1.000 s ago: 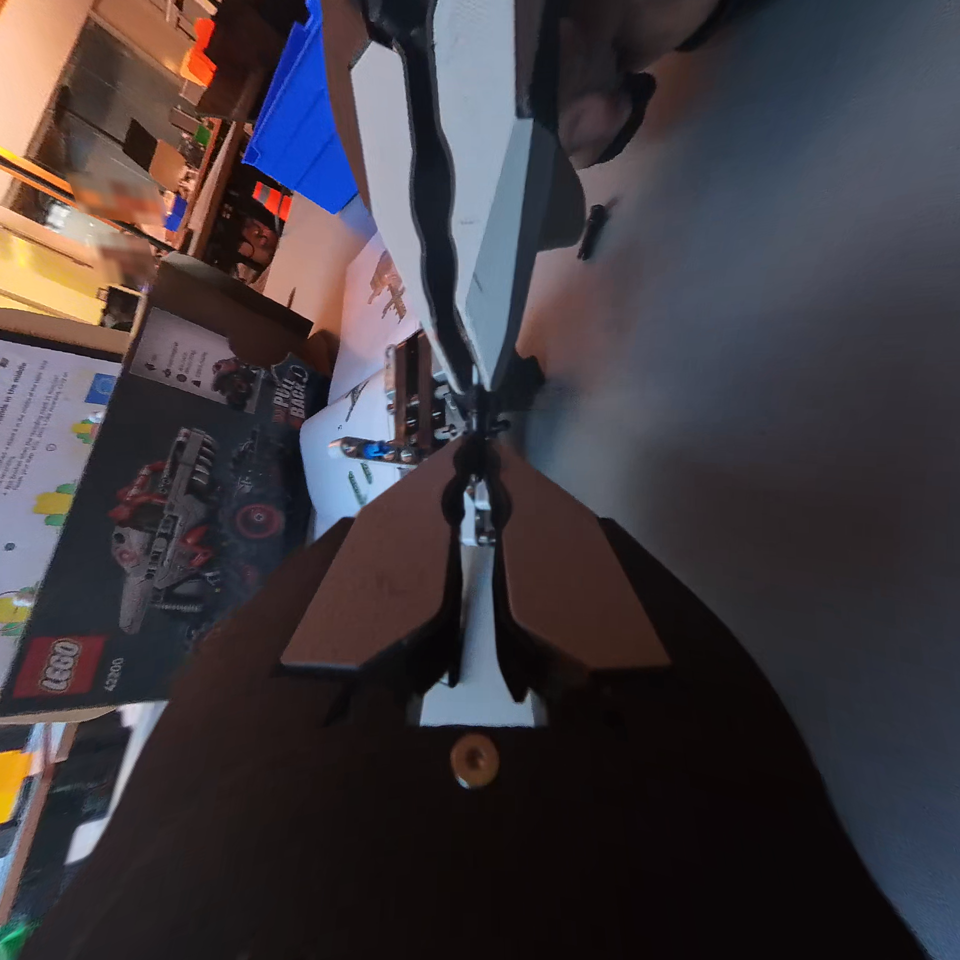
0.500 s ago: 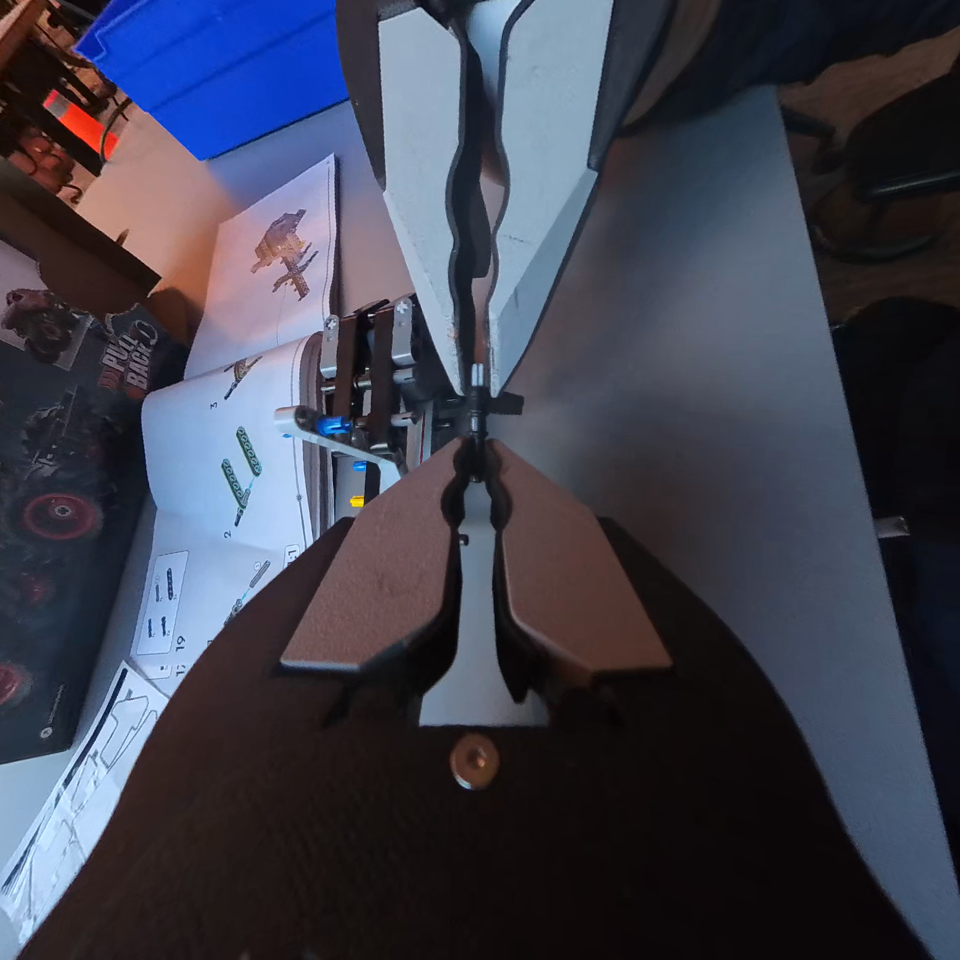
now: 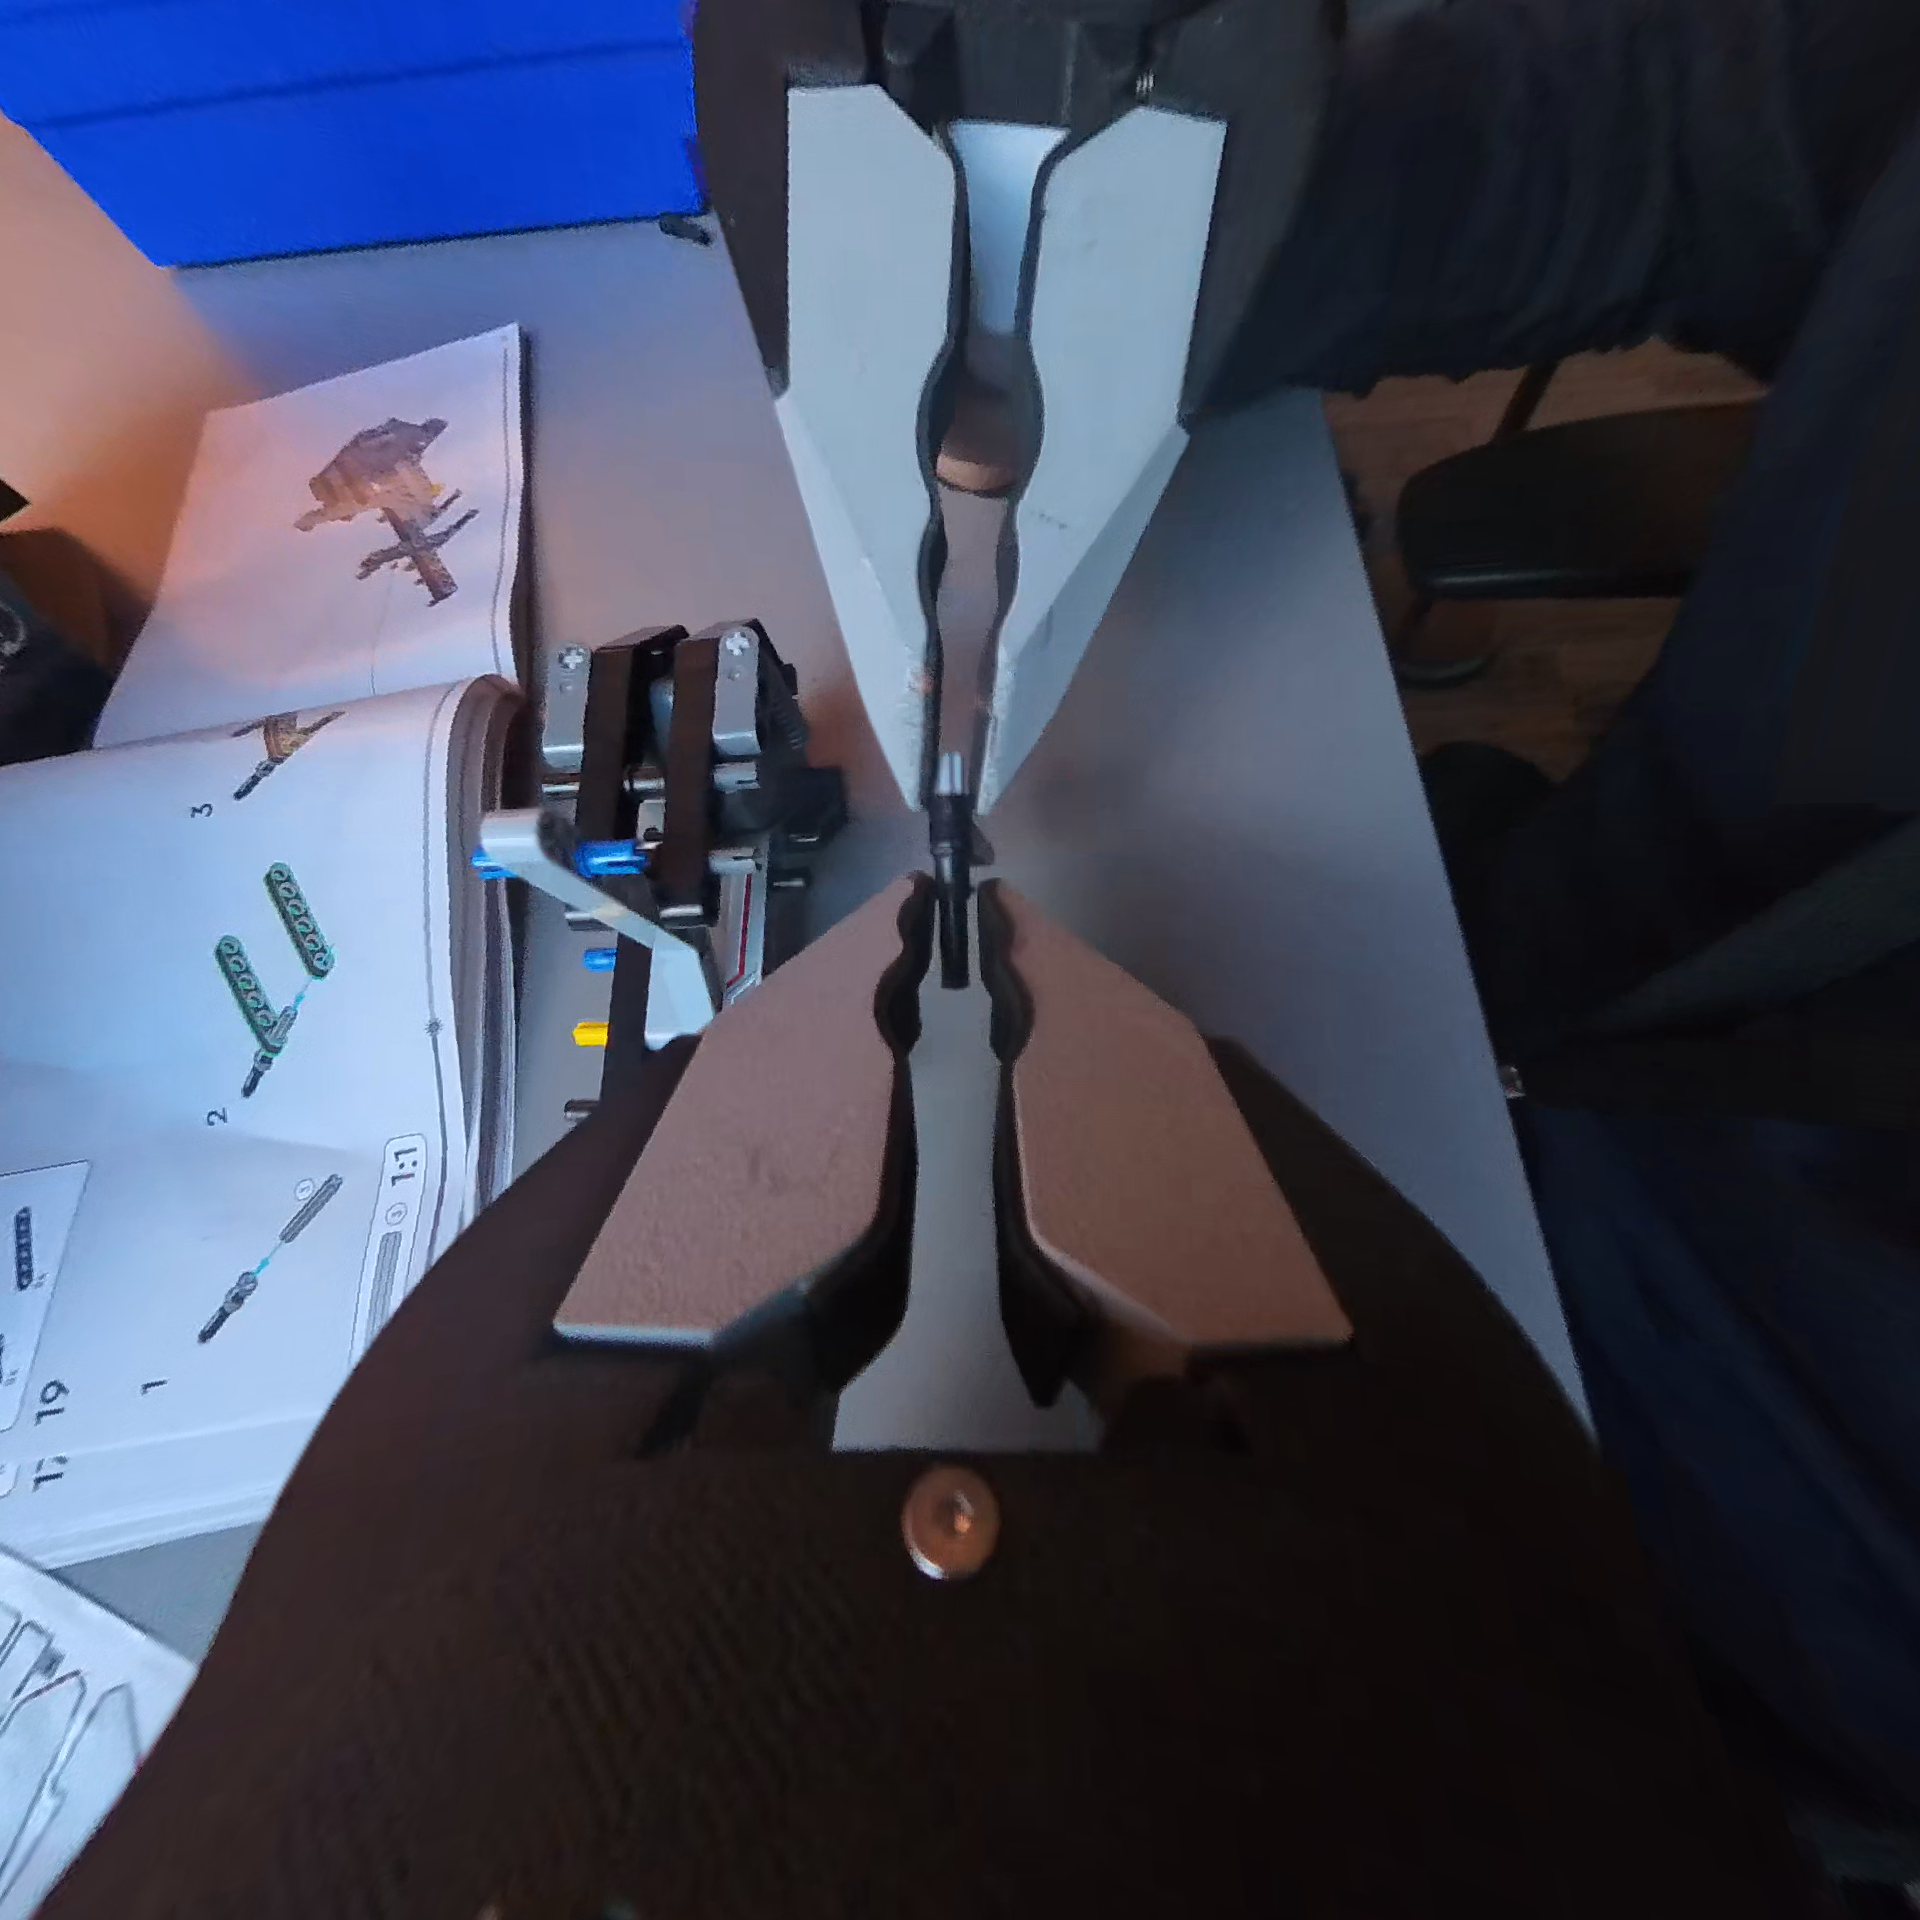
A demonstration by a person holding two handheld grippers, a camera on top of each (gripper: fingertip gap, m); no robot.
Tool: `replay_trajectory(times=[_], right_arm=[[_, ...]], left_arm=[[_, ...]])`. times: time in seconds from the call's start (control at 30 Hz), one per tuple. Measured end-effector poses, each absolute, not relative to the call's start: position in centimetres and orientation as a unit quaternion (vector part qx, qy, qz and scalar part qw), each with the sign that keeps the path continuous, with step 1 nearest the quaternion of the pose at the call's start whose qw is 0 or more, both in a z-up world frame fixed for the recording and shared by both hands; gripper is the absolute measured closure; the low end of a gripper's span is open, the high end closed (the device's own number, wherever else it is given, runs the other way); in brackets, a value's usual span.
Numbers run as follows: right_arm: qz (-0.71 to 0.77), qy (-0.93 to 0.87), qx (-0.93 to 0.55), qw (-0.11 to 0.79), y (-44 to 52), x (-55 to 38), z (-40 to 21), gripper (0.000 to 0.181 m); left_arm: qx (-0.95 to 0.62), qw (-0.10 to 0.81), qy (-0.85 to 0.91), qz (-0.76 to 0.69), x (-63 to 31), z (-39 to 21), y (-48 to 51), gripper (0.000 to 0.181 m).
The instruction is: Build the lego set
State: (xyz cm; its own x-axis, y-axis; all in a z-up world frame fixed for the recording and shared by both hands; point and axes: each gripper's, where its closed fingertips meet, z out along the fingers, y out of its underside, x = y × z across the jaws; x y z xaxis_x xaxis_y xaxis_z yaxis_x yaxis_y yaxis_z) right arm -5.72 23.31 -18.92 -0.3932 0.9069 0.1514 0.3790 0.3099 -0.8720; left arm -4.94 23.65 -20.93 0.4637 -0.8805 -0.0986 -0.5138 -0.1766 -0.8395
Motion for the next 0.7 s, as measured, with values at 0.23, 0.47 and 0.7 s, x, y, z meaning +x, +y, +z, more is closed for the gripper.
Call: replay_trajectory(times=[0.23, 0.47, 0.7], right_arm=[[0.399, -0.736, -0.430, 0.337, 23.1, -5.7, -18.7, 0.178], [0.388, -0.739, -0.438, 0.332, 23.1, -5.9, -19.5, 0.177], [0.393, -0.733, -0.445, 0.333, 23.5, -5.9, -19.4, 0.177]], left_arm=[[-0.738, 0.426, 0.453, -0.263, -4.8, -20.2, 23.3, 0.176], [-0.747, 0.420, 0.462, -0.230, -5.0, -20.9, 23.5, 0.176], [-0.746, 0.429, 0.465, -0.207, -5.2, -20.9, 23.9, 0.176]])
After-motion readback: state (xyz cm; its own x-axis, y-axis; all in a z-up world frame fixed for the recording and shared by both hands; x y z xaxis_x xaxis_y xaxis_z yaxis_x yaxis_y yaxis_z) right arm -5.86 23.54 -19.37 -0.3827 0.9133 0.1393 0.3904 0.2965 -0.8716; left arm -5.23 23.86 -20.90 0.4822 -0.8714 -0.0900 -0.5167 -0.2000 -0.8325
